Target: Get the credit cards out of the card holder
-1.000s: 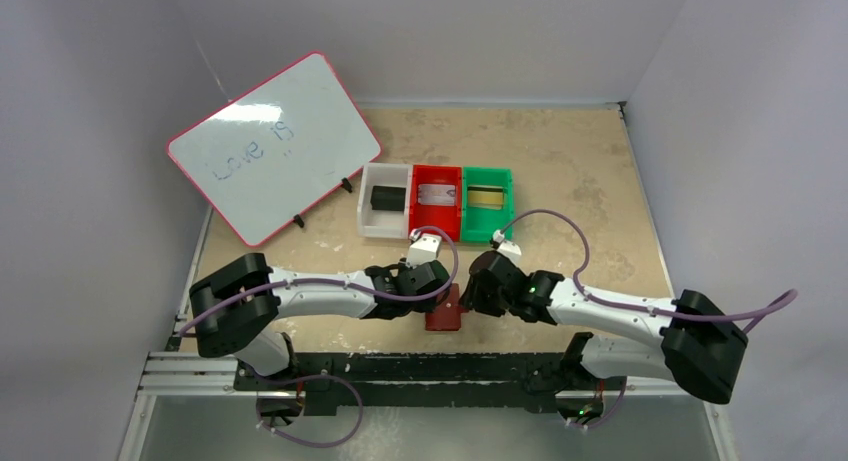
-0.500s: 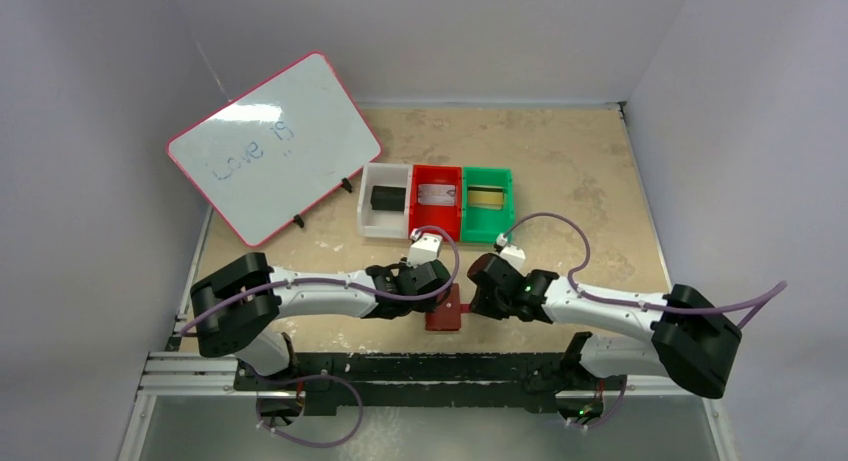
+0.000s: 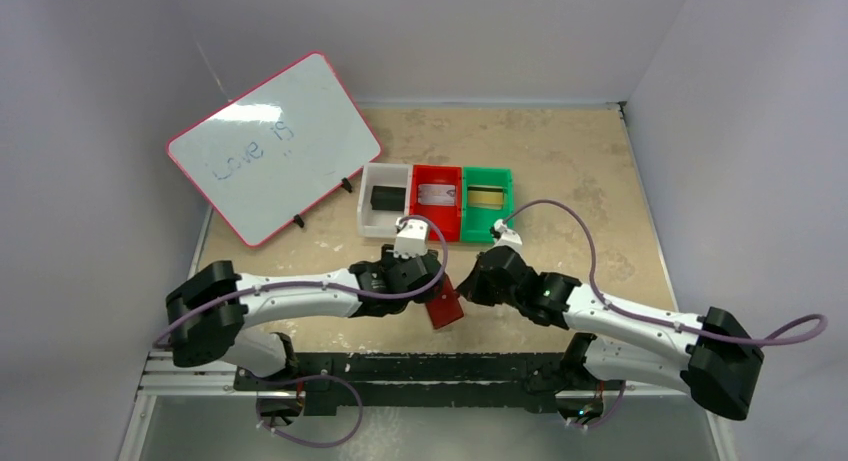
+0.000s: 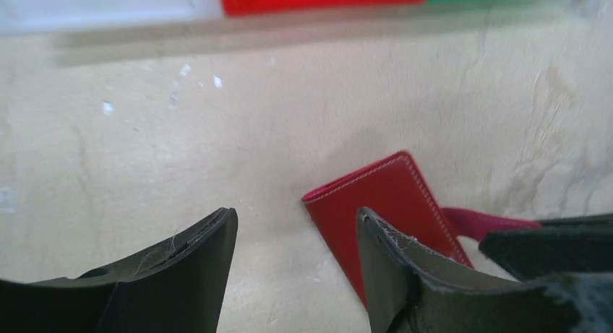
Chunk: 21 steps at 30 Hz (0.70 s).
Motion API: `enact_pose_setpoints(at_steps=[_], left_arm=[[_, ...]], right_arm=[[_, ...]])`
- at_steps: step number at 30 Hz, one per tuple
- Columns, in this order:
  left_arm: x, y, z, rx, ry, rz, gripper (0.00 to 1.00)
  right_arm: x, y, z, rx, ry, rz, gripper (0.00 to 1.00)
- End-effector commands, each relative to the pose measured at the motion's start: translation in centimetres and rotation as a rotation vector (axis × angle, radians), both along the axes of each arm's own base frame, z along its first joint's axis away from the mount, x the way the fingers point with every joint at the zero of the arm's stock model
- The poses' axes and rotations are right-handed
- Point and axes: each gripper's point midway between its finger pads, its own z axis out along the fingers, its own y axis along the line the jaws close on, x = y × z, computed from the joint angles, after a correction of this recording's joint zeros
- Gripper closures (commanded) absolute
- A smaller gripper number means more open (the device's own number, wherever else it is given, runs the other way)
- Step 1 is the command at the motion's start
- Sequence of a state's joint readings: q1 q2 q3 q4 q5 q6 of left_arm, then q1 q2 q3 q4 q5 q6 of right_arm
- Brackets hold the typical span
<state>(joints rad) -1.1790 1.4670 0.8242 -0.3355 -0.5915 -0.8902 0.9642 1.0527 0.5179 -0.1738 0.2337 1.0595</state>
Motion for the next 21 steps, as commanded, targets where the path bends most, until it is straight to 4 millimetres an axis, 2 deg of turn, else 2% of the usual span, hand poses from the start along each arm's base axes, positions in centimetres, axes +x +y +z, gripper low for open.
enact_pose_setpoints(at_steps=[1,6,14,17,21], left_arm=[[2.6,2.2,5.8,-0.054,-0.174,0.182,0.37],[2.9,5.9,7.5,-0.056,-0.245,0.327,0.30],[2.2,11.3,9.3,-0.096,-0.318,0.463,0.30],[1.8,12.6,9.7,-0.105,-0.326,0.479,0.30],[1.6,13.8,10.2,-0.119,-0.345,0.500,0.29]], right_arm=[[1.2,3.6,5.9,0.162,-0.170,0.130,1.00],[1.8,6.8,9.7,0.233,-0.279,0.278,1.00],[2.4,9.5,9.4,0.243,-0.240,0.321,1.00],[2.4,9.8,9.5,0.265,-0.221,0.309,1.00],[2.0,10.5,11.1,0.327,-0.247,0.341,1.00]])
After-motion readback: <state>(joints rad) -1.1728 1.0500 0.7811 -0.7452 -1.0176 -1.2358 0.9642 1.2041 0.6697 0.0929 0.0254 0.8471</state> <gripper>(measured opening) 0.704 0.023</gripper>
